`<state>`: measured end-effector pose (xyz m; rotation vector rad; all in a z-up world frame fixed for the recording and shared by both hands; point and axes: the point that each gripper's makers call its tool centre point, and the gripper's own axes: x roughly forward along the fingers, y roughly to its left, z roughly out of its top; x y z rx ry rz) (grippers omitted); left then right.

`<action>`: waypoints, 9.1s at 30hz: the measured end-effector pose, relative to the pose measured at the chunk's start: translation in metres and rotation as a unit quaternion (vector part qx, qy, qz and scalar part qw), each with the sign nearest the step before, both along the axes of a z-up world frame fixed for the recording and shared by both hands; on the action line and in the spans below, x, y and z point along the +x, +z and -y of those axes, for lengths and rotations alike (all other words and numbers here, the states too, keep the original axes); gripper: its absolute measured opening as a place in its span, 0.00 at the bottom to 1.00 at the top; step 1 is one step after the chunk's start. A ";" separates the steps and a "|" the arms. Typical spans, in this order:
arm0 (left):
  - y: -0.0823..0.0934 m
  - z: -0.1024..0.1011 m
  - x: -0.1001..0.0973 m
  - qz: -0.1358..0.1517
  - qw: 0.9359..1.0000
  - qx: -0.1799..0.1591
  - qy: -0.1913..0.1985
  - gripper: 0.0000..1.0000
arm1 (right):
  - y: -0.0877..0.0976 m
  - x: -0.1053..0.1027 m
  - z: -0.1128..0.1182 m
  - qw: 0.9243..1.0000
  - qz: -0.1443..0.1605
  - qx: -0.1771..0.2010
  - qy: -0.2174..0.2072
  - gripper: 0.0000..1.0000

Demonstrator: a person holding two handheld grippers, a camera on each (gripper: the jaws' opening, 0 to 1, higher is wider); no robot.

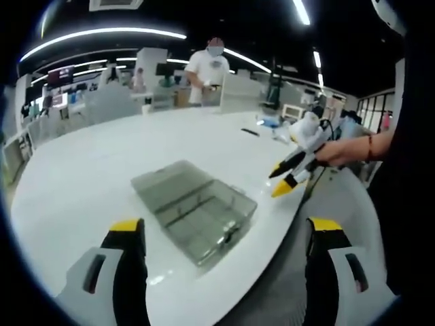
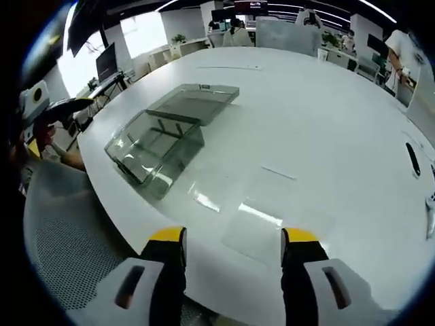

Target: Insert the divider into the dual guide fixture by aligning both edges with the guide slots and pushing it downward to the bottom, including one-sided entry, uneven engagement, binding, and posture correction.

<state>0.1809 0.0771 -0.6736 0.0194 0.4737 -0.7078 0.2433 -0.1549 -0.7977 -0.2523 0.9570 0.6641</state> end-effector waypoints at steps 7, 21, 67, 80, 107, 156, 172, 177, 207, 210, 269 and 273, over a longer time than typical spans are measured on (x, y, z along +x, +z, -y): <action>-0.002 0.005 -0.003 -0.007 1.000 0.004 -0.003 0.96 | -0.008 0.003 0.005 1.000 -0.009 -0.007 -0.014 0.48; 0.003 0.010 -0.002 -0.006 1.000 -0.017 0.003 0.96 | -0.016 0.006 0.008 0.999 -0.020 -0.011 -0.025 0.43; -0.023 -0.010 0.001 -0.018 0.999 -0.022 0.016 0.92 | -0.021 0.008 0.014 0.992 -0.030 -0.077 -0.094 0.30; -0.011 0.004 -0.001 -0.013 1.000 -0.017 0.013 0.91 | -0.014 0.010 0.013 0.993 -0.022 -0.052 -0.103 0.28; -0.005 0.022 0.009 -0.024 0.999 -0.036 0.006 0.89 | 0.017 0.017 -0.001 0.996 0.020 -0.009 -0.083 0.28; 0.012 0.050 0.014 -0.026 0.992 -0.122 0.016 0.74 | 0.083 -0.009 -0.097 0.990 0.101 0.064 0.069 0.28; 0.023 0.057 0.016 -0.028 0.986 -0.160 0.025 0.61 | 0.096 -0.023 -0.120 0.985 0.114 0.094 0.092 0.28; 0.025 0.054 0.018 -0.029 0.984 -0.169 0.040 0.59 | 0.103 -0.027 -0.130 0.981 0.121 0.107 0.104 0.28; 0.032 0.033 0.034 -0.059 0.953 -0.271 0.120 0.23 | 0.118 -0.048 -0.160 0.968 0.126 0.141 0.162 0.28; 0.027 0.029 0.037 -0.077 0.946 -0.285 0.133 0.19 | 0.117 -0.049 -0.162 0.968 0.127 0.140 0.167 0.28; 0.044 0.030 0.017 -0.104 0.922 -0.366 0.070 0.00 | 0.146 -0.064 -0.181 0.941 0.054 0.276 0.185 0.30; 0.045 0.034 0.014 -0.104 0.923 -0.366 0.060 0.00 | 0.147 -0.066 -0.181 0.938 0.036 0.298 0.173 0.31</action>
